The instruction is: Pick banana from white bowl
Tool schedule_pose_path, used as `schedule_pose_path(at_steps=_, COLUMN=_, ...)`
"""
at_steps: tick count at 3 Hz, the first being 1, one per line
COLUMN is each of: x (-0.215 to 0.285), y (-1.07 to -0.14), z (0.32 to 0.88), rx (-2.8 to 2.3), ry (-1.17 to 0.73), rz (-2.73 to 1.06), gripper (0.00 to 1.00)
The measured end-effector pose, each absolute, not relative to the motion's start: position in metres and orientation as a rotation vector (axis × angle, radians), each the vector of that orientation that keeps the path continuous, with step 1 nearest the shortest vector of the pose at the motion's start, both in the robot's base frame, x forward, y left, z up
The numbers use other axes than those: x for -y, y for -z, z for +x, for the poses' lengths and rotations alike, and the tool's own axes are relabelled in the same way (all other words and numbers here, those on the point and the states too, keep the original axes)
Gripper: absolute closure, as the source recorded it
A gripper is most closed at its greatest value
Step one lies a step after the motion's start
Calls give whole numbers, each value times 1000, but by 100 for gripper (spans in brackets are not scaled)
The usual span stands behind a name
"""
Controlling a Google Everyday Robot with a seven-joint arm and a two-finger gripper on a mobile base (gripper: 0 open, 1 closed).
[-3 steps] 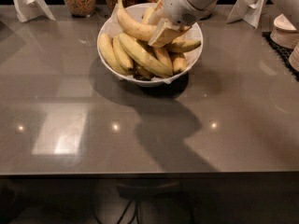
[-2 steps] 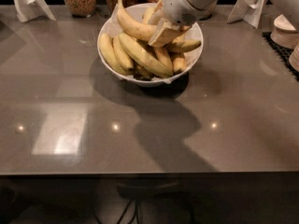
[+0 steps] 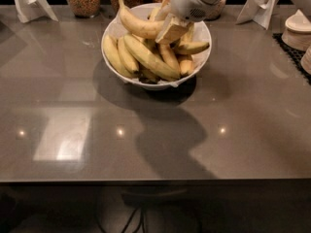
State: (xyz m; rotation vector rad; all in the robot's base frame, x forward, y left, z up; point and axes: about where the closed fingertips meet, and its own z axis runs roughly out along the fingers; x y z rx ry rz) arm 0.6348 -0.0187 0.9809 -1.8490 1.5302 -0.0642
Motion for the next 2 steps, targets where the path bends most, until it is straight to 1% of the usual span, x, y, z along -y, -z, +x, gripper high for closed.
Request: schedule_pose_path(at_steps=2, x=54, y=-998, z=591, rx=-1581, ry=-103, rz=-1838, gripper=100)
